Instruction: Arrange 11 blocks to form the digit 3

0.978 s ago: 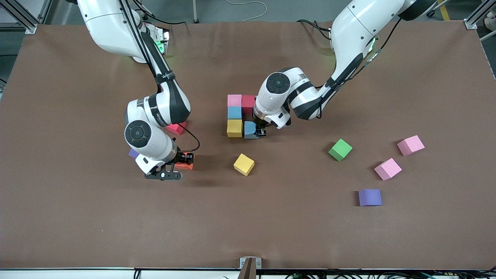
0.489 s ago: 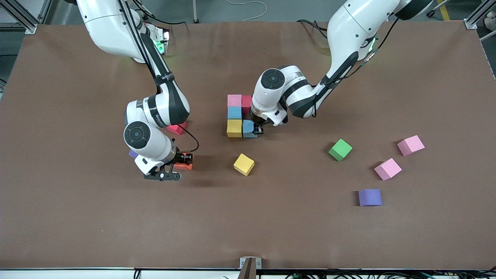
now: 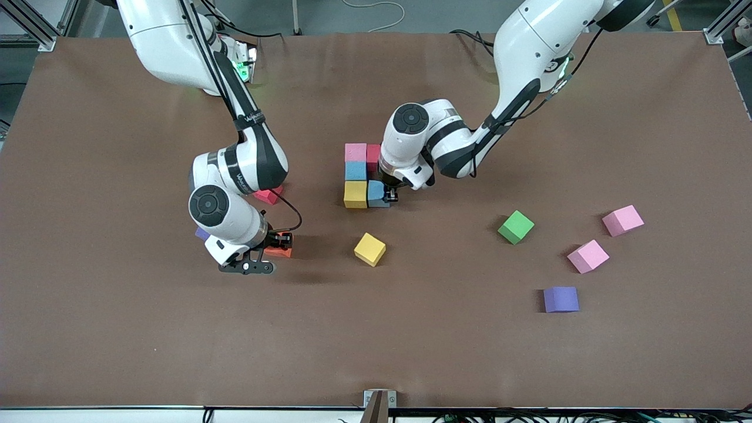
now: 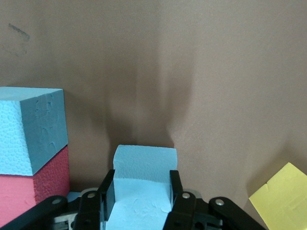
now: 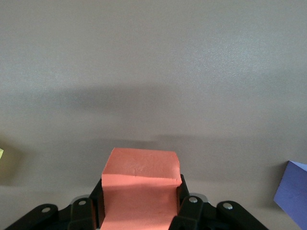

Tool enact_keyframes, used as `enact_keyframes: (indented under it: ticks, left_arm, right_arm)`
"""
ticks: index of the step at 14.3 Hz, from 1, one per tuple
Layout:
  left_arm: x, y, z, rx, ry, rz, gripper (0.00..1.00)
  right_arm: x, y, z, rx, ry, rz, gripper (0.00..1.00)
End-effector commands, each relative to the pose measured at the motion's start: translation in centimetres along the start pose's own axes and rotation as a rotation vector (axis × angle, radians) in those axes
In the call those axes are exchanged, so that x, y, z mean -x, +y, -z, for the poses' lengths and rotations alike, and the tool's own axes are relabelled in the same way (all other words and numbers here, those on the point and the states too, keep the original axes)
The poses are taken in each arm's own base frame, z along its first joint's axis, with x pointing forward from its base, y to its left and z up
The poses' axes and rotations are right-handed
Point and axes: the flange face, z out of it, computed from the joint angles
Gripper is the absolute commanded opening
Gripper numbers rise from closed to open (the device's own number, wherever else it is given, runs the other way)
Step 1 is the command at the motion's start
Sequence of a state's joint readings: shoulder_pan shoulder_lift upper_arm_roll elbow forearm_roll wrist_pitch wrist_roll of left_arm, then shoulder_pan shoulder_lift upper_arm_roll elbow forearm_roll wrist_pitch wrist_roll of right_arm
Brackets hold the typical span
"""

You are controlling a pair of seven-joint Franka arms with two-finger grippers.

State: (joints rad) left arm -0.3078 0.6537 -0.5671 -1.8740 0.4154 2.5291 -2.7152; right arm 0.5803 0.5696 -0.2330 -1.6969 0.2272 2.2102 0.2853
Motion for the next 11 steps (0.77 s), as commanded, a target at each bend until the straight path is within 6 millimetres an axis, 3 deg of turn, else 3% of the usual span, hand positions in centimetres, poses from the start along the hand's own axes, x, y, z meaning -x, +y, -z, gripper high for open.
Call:
enact_keyframes:
  ticks: [1,11]
  left_arm:
    - [0.09,-0.11,-0.22,0.023,0.013,0.026,0.27]
    - [0.24,0.02,-0.58,0.017,0.008,0.049,0.27]
  right_arm:
    - [-0.11,0.25,-0.19,-0.010,-0.006,0.006,0.03]
    - [-0.09,0.17,-0.29,-0.011,-0.006,0.007,0.03]
